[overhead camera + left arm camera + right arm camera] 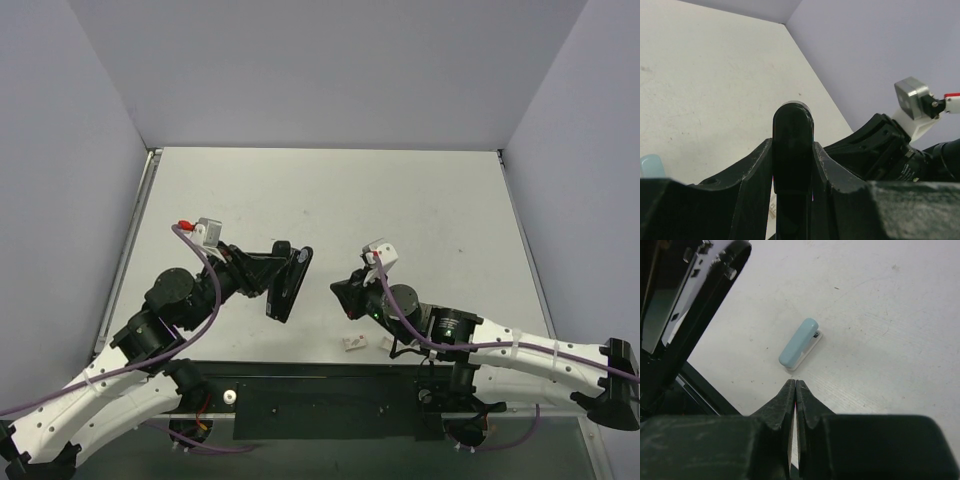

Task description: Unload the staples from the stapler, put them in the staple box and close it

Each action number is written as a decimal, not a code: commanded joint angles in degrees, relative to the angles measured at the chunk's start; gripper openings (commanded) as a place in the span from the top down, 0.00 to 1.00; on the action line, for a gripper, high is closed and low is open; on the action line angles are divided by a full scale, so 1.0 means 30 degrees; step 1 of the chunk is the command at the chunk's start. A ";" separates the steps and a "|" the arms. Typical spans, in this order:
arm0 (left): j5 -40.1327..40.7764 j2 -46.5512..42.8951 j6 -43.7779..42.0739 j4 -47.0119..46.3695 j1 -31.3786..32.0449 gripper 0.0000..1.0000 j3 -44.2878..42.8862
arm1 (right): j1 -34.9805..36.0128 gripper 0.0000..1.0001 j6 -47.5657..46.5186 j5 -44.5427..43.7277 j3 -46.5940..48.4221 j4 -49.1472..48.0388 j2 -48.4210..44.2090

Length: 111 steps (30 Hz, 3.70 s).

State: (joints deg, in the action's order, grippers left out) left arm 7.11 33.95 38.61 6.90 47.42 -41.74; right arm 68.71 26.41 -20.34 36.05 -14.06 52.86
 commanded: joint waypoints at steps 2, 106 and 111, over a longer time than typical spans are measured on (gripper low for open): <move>-0.1139 -0.0771 0.0255 -0.1244 0.0072 1.00 0.0113 | 0.0037 1.00 -0.0806 0.0534 0.1282 0.1606 -0.1066; 0.4274 0.6342 -0.7039 0.2651 0.1303 1.00 -0.6151 | -0.6173 1.00 -0.4880 0.5870 0.5884 0.9200 -0.1653; 0.7875 0.8103 -0.8208 0.4085 0.1040 1.00 -0.8115 | -0.6320 1.00 -0.4498 0.5812 0.5356 0.9200 -0.1741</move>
State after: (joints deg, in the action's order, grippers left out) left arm 18.20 56.23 17.54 19.20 51.46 -58.17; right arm 50.28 10.85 -0.73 53.15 13.78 48.40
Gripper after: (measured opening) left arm 0.411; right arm 0.001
